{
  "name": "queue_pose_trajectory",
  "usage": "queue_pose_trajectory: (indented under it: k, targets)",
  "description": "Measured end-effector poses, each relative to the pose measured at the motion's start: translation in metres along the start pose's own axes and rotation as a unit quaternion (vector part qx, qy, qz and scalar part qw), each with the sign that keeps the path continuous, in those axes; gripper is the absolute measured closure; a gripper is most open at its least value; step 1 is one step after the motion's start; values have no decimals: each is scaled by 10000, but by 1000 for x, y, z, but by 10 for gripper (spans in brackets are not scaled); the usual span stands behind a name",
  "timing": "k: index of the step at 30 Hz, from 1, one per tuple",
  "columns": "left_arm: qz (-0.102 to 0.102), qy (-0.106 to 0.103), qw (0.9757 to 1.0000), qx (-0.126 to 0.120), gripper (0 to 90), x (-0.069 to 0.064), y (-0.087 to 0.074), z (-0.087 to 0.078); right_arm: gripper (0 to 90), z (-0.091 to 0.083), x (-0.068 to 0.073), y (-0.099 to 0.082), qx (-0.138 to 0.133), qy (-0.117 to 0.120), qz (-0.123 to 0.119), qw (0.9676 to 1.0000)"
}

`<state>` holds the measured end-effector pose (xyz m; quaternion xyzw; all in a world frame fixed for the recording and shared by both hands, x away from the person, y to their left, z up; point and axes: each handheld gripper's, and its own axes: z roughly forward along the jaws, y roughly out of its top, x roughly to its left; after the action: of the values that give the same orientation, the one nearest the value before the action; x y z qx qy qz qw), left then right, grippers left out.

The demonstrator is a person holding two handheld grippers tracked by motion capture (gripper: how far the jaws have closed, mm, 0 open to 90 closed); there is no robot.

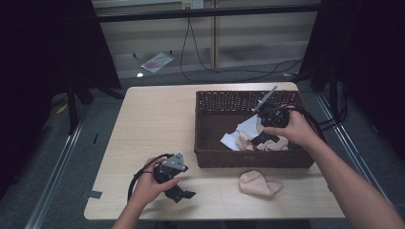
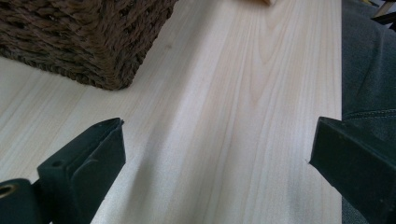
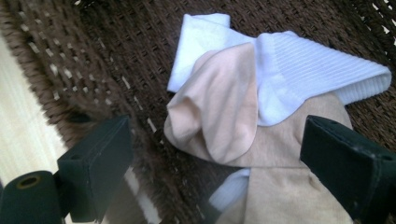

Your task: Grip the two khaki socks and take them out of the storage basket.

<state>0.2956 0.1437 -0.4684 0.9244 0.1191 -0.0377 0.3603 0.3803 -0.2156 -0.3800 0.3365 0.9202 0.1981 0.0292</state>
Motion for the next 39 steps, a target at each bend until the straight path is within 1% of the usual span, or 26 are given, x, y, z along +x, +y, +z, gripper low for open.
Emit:
queue_pose_trajectory:
  k: [1, 4, 9, 10, 12, 13, 14, 15, 16, 17, 18, 19, 20, 21, 22, 23, 27, 28, 30, 31, 32, 33, 35, 37, 39]
  targets:
    - [-3, -10, 10000, -28, 30, 0, 0, 0, 94, 2, -1, 0, -7, -3, 2, 10000]
    - [-4, -17, 10000, -2, 30, 0, 0, 0, 94, 7, -1, 2, -27, -9, 78, 10000]
    - [7, -20, 10000, -12, 30, 0, 0, 0, 96, 17, 0, 4, 43, -8, 117, 9999]
    - [5, -15, 10000, 7, 30, 0, 0, 0, 99, 18, -1, 4, 46, -11, 88, 10000]
    - [1, -14, 10000, -27, 30, 0, 0, 0, 100, 21, -1, 5, 37, -8, 142, 9999]
    - [10, -11, 10000, -7, 30, 0, 0, 0, 101, 22, -2, 5, 17, -2, 137, 9999]
    - [15, -13, 10000, 49, 30, 0, 1, 0, 108, 23, -2, 5, 1, 5, 209, 9998]
    - [6, -37, 10000, 38, 30, 0, 0, 0, 117, 23, -2, 5, -19, 21, 193, 9998]
    - [10, -18, 10000, 12, 30, 0, 0, 0, 117, 24, -2, 6, -38, 20, 202, 9998]
    - [26, -9, 10000, 69, 30, 0, 1, 0, 119, 25, -3, 6, -43, 14, 175, 9998]
    - [28, -17, 10000, 38, 30, 0, 0, 0, 123, 26, -2, 6, -65, 0, 273, 9996]
    - [52, -21, 10000, 72, 30, 0, 1, -1, 125, 26, -2, 6, -55, -10, 256, 9997]
    - [36, -43, 10000, -2, 30, 0, 0, 0, 125, 28, -3, 6, -53, -9, 233, 9997]
    - [37, -30, 10000, -1, 30, 0, 0, 0, 126, 29, -3, 6, -43, -21, 205, 9998]
    - [29, -33, 10000, -39, 30, 0, 0, 0, 133, 30, -3, 6, -44, -18, 246, 9997]
    - [23, -36, 10000, -41, 30, 0, 0, 0, 139, 31, -3, 6, -82, -12, 248, 9997]
    - [31, -36, 10000, -33, 30, 0, 0, 0, 164, 36, -3, 6, -20, -21, 160, 9999]
    - [30, -37, 10000, -31, 30, 0, 0, 0, 165, 37, -2, 6, -2, -19, 185, 9998]
    - [14, -24, 10000, -15, 30, 0, 0, 0, 171, 39, -3, 6, -15, -29, 163, 9999]
    - [5, -36, 10000, -47, 30, 0, 0, 0, 184, 39, -3, 6, -12, 0, 160, 9999]
    - [4, -25, 10000, -43, 30, 0, 0, 0, 193, 40, -2, 6, 13, -15, 159, 9999]
    - [34, -12, 10000, 81, 30, 0, 1, -2, 190, 41, -2, 6, 35, -46, 172, 9998]
    - [33, -6, 10000, 78, 30, 0, 1, -2, 192, 42, -1, 6, 75, -39, 164, 9998]
    - [14, -15, 10000, -16, 30, 0, 0, -1, 198, 43, -1, 6, 87, -33, 88, 9999]
    - [26, -32, 10000, -44, 30, 0, 0, 0, 203, 44, -1, 6, 91, -78, 63, 9999]
